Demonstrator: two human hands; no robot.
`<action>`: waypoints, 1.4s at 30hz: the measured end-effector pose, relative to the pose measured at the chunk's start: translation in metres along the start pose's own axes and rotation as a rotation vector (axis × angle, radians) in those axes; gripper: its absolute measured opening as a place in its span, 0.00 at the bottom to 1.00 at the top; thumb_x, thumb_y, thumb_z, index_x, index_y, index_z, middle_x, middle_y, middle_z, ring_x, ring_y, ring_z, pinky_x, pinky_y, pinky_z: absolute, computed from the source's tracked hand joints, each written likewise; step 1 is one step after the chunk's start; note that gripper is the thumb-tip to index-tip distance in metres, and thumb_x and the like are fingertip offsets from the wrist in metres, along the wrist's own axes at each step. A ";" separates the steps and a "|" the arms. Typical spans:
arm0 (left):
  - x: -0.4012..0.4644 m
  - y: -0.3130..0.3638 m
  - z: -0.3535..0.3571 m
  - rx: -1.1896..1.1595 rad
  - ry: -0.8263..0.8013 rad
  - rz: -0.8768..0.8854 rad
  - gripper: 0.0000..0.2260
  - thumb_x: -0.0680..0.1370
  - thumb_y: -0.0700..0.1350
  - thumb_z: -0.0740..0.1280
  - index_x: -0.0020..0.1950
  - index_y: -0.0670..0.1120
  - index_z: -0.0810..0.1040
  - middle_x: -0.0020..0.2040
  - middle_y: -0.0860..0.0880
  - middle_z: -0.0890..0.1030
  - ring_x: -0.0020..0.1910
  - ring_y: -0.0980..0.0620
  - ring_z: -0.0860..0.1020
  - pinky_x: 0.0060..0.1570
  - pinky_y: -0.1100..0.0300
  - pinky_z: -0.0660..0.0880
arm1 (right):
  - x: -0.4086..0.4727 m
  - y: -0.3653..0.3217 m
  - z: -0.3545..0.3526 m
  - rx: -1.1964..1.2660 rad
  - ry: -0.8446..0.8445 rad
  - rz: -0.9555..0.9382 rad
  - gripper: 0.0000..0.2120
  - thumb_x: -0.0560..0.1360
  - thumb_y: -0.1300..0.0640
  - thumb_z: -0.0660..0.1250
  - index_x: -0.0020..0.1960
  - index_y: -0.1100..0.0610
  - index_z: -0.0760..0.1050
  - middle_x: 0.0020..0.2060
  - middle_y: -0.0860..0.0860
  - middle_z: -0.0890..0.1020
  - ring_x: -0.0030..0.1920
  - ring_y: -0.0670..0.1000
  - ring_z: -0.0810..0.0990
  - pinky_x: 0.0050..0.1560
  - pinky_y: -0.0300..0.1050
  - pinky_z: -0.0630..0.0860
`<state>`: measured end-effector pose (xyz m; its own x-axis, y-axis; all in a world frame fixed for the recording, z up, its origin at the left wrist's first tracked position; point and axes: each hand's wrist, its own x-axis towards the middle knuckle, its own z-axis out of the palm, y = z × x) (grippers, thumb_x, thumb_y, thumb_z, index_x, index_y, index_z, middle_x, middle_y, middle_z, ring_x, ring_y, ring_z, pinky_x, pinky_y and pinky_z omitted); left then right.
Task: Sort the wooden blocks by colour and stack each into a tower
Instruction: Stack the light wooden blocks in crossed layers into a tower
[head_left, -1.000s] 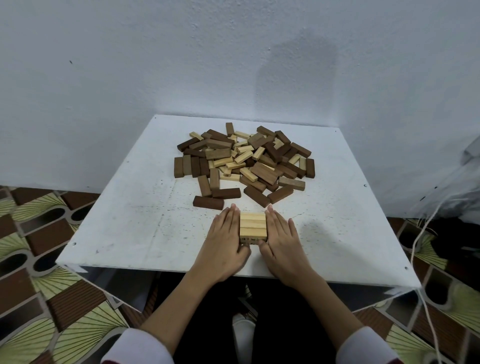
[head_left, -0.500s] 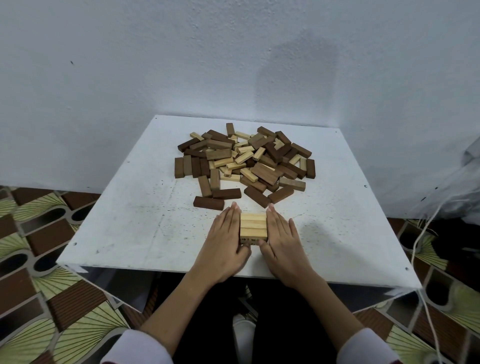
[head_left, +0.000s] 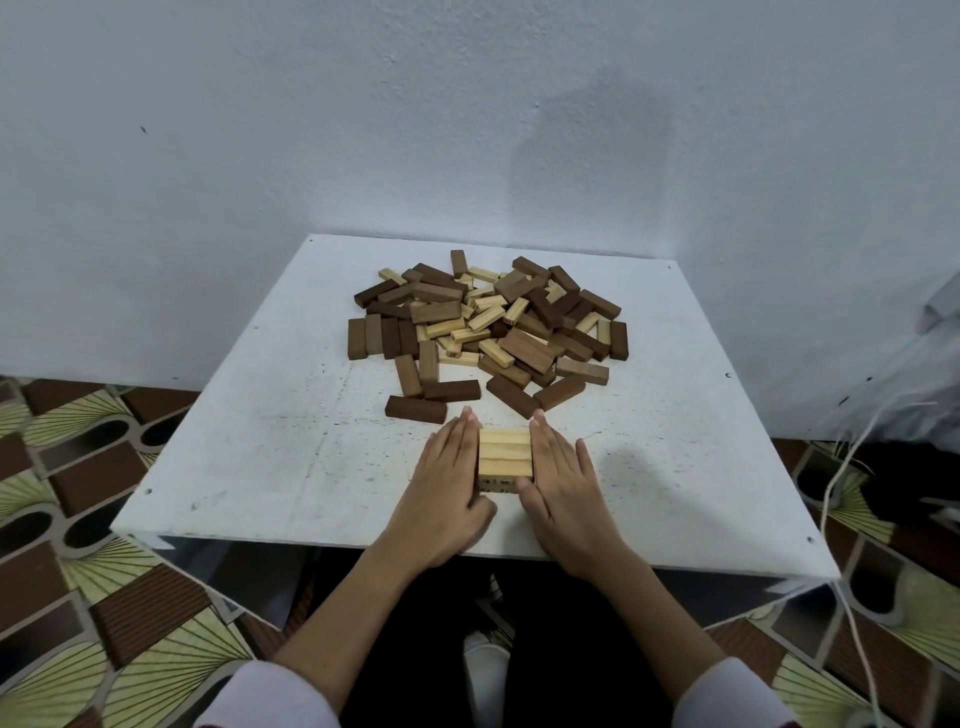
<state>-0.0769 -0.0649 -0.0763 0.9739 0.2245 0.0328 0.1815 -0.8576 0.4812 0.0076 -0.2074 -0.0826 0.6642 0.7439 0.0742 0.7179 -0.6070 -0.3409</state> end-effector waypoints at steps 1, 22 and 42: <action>0.000 -0.002 -0.002 -0.046 0.001 0.003 0.36 0.77 0.46 0.60 0.77 0.45 0.41 0.78 0.52 0.42 0.75 0.56 0.41 0.75 0.55 0.46 | -0.001 -0.001 -0.002 0.059 0.014 -0.004 0.35 0.73 0.42 0.33 0.76 0.57 0.42 0.77 0.51 0.47 0.75 0.46 0.46 0.73 0.45 0.36; 0.125 -0.047 -0.054 -0.046 0.261 -0.088 0.11 0.78 0.42 0.65 0.58 0.39 0.76 0.57 0.43 0.73 0.59 0.47 0.68 0.52 0.65 0.62 | 0.154 -0.014 -0.051 -0.065 -0.021 0.007 0.11 0.77 0.55 0.62 0.55 0.62 0.73 0.54 0.56 0.75 0.57 0.57 0.71 0.51 0.49 0.71; 0.137 -0.054 -0.069 -0.250 0.215 -0.156 0.22 0.77 0.38 0.63 0.70 0.52 0.69 0.63 0.40 0.65 0.65 0.42 0.63 0.66 0.55 0.63 | 0.202 0.000 -0.058 -0.264 0.002 -0.156 0.17 0.72 0.66 0.62 0.60 0.60 0.71 0.63 0.58 0.66 0.65 0.56 0.61 0.46 0.48 0.71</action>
<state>0.0374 0.0441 -0.0368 0.8816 0.4584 0.1125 0.2607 -0.6716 0.6936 0.1536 -0.0737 -0.0128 0.5418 0.8334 0.1087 0.8405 -0.5372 -0.0702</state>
